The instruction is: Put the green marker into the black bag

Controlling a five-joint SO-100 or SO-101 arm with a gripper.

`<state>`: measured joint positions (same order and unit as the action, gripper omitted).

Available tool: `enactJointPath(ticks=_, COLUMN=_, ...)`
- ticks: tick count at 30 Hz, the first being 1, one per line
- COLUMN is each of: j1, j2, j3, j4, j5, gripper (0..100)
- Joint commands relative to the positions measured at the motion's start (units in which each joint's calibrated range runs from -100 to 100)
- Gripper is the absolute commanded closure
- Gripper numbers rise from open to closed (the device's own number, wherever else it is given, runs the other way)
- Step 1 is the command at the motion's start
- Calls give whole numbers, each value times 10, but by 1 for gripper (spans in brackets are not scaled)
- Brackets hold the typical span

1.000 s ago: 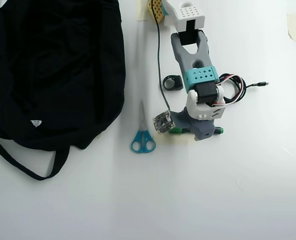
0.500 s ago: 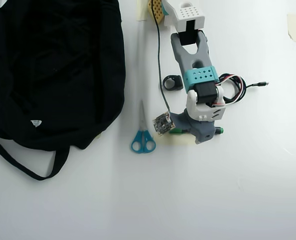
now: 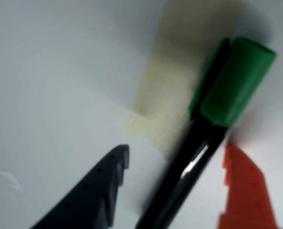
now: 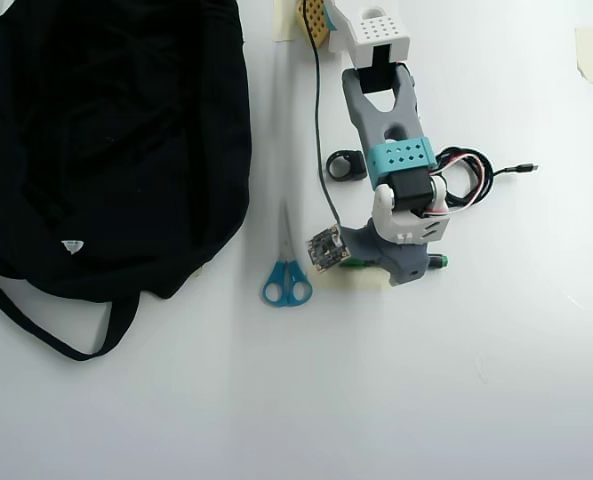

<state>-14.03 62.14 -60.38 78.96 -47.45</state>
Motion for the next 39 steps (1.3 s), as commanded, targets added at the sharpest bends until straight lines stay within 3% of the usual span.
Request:
enactJointPath(ticks=1, j1=2, j2=-6, j3=-16, j4=26, j5=-82, gripper=74)
enactJointPath(ticks=6, j1=2, j2=-6, j3=-16, j4=67, j5=-82, gripper=73)
enactJointPath(ticks=39, j1=4, j2=28, j3=-15, j4=42, j5=-82, gripper=73)
